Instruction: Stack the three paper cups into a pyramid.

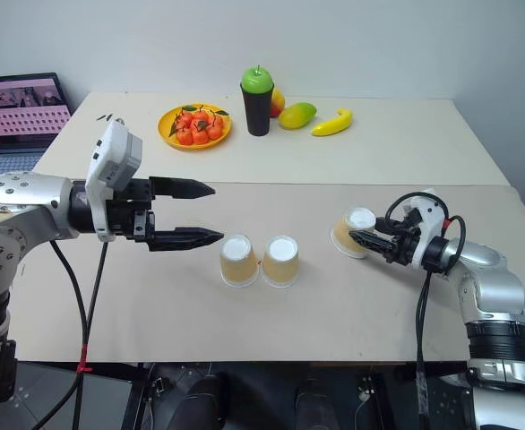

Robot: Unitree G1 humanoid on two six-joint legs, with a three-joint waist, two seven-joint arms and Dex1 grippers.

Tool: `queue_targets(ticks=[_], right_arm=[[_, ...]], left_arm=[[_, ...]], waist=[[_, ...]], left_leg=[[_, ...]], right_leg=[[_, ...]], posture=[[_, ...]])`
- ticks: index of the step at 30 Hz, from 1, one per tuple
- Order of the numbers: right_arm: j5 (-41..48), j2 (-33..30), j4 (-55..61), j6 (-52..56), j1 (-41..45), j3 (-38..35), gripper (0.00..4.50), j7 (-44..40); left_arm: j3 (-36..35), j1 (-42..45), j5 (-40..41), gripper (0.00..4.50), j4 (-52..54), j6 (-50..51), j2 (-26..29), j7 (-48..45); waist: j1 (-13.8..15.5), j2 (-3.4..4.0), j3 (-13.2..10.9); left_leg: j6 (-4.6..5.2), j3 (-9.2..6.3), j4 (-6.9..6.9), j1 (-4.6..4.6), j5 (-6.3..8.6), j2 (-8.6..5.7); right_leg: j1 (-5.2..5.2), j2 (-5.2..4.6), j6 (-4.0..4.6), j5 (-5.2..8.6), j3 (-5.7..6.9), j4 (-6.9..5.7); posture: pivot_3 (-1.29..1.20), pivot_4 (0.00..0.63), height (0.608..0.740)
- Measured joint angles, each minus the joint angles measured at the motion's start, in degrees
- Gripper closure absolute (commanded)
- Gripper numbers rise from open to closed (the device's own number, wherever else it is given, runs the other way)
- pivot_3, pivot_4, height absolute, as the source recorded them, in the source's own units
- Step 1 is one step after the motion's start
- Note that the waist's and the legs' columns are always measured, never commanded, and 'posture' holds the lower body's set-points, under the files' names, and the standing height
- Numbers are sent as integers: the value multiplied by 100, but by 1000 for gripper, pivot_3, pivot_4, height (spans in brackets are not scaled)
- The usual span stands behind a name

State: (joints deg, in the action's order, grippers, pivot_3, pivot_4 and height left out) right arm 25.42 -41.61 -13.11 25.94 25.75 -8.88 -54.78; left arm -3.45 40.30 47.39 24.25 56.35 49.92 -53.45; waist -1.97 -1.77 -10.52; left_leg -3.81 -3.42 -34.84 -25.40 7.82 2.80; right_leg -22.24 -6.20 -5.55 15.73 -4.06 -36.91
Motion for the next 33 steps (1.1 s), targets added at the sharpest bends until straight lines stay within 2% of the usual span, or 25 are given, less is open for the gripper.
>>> queue_targets(ticks=[5,11,15,20,24,33], right_arm=[[35,-214,465,453,306,6,1844,29],[140,-545,1348,1558,1307,174,1844,172],[561,-319,1635,2924,2065,404,1844,497],[1277,112,2053,4075,2756,421,1844,710],[1816,283,2350,4670,2866,394,1844,787],[2144,300,2741,4961,2705,435,1844,932]], left_arm=[[-14,-186,-7,0,-9,-31,114,-56],[-114,-656,-22,0,0,-124,372,-233],[-164,-874,-89,0,4,-284,410,-271],[-97,-877,-178,0,6,-452,202,-204],[-24,-954,-263,0,4,-524,197,-220],[-6,-951,-331,0,-16,-626,155,-227]], waist=[[-42,13,-9],[-58,17,-11],[-37,16,-12],[-16,17,-12],[-2,17,-12],[-18,17,-12]], left_leg=[[0,1,2,0,0,0],[0,1,7,6,0,1],[0,1,5,4,0,1],[1,0,9,0,1,1],[1,-1,7,-4,1,1],[2,0,8,-4,1,1]], right_leg=[[-3,0,0,0,-2,-1],[-3,0,4,3,-2,-8],[-5,0,5,2,-2,-8],[-7,0,5,3,-2,-8],[-8,0,6,3,0,-8],[-12,0,6,4,-1,-11]], posture=[[0,150,735],[0,150,735],[0,150,735],[0,150,735],[0,150,735],[0,150,735]])
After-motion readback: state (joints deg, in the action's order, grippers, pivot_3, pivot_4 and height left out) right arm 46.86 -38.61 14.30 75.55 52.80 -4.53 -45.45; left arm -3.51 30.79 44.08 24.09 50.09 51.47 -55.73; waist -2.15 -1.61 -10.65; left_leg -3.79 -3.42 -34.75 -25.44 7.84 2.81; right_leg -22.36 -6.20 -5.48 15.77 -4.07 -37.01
